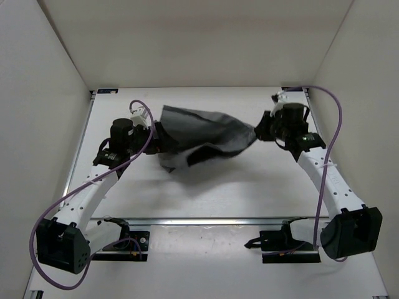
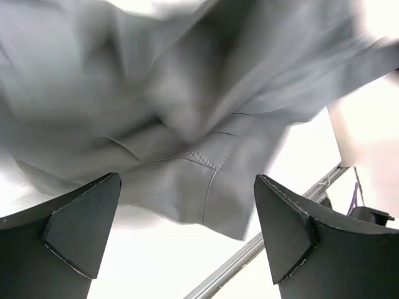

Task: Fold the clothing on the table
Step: Move the skirt to the center of the board, then flatten the skirt out

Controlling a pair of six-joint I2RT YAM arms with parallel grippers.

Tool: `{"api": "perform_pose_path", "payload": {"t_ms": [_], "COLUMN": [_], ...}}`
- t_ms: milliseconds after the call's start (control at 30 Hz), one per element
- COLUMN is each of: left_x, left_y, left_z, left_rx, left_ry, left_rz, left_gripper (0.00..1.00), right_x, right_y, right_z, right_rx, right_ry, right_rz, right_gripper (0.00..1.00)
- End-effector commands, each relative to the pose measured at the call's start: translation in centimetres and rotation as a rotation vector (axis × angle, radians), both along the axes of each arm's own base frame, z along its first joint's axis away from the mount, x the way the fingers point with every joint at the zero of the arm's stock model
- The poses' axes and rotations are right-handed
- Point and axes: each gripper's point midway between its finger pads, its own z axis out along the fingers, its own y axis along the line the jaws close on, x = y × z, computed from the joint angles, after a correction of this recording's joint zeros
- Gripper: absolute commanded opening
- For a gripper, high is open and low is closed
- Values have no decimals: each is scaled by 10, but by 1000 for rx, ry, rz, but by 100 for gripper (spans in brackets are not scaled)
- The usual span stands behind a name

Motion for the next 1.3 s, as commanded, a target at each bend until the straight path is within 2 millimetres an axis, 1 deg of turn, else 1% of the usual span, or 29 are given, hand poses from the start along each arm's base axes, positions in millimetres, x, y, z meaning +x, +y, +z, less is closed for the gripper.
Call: {"api": "perform_pose_path", "payload": {"t_ms": [0,67,133,167,200,233,267,333,400,433,467,500,533,567,667,700,767,800,833,867,900,967,1033,1067,1100,1167,1200,1233,1267], "left_x": [-8,-15,-22,-24,-29,-33,-37,-48,-64,-67,-76,-83,-85,-95,-114,-113,-116,-118,-113,-110,-112,-106,-110,-107,-109,-111,-113,-111,-113], "left_y": [-7,-11,-17,-17,-21,-27,-30,-48,-72,-77,-86,-91,-93,-97,-103,-107,-112,-110,-115,-118,-119,-126,-133,-134,-133,-131,-131,-134,-131], "left_z": [-17,-34,-46,-52,-59,-67,-70,-77,-82,-89,-92,-104,-111,-125,-147,-147,-151,-160,-156,-159,-162,-167,-172,-176,-180,-193,-197,-195,-202], "left_rx": [34,31,15,15,28,38,43,32,27,37,43,56,61,61,59,45,46,59,33,14,6,-9,1,6,15,22,26,30,56], "left_ry": [41,96,142,165,193,223,234,275,299,324,335,380,394,433,499,495,494,504,494,487,503,503,515,523,538,586,613,608,616], "left_rz": [-14,-19,-12,-7,-4,-12,-28,-86,-156,-159,-180,-176,-176,-161,-156,-148,-131,-109,-88,-79,-66,-44,-28,2,11,46,65,78,96], "left_gripper": [98,99,99,98,98,99,98,99,99,98,99,99,99,98,99,98,97,95,95,92,92,90,89,87,85,82,81,80,80], "right_x": [-15,-26,-37,-43,-45,-50,-55,-61,-64,-63,-62,-61,-63,-61,-63,-67,-68,-67,-68,-67,-66,-66,-64,-62,-65,-61,-62,-63,-62], "right_y": [-19,-38,-43,-46,-46,-50,-49,-50,-50,-47,-47,-47,-47,-48,-48,-50,-50,-49,-51,-51,-50,-51,-50,-52,-54,-55,-55,-55,-56], "right_z": [-37,-68,-85,-97,-100,-110,-118,-130,-136,-133,-133,-131,-132,-131,-133,-138,-137,-135,-138,-137,-135,-133,-129,-127,-130,-124,-124,-124,-123], "right_rx": [41,31,35,37,42,38,39,31,31,32,30,22,15,12,6,-5,-19,-21,-29,-33,-35,-30,-44,-45,-53,-39,-36,-35,-32], "right_ry": [52,122,160,197,198,218,236,268,288,285,286,280,286,282,288,307,315,316,323,319,315,320,301,293,303,283,276,277,266], "right_rz": [-59,-123,-129,-139,-137,-153,-149,-151,-148,-129,-131,-130,-132,-138,-127,-130,-117,-118,-119,-114,-110,-114,-106,-111,-115,-122,-115,-116,-122], "right_gripper": [0,0,0,0,0,0,0,0,0,0,0,0,0,0,0,0,0,0,0,1,0,0,1,0,0,0,0,0,0]}}
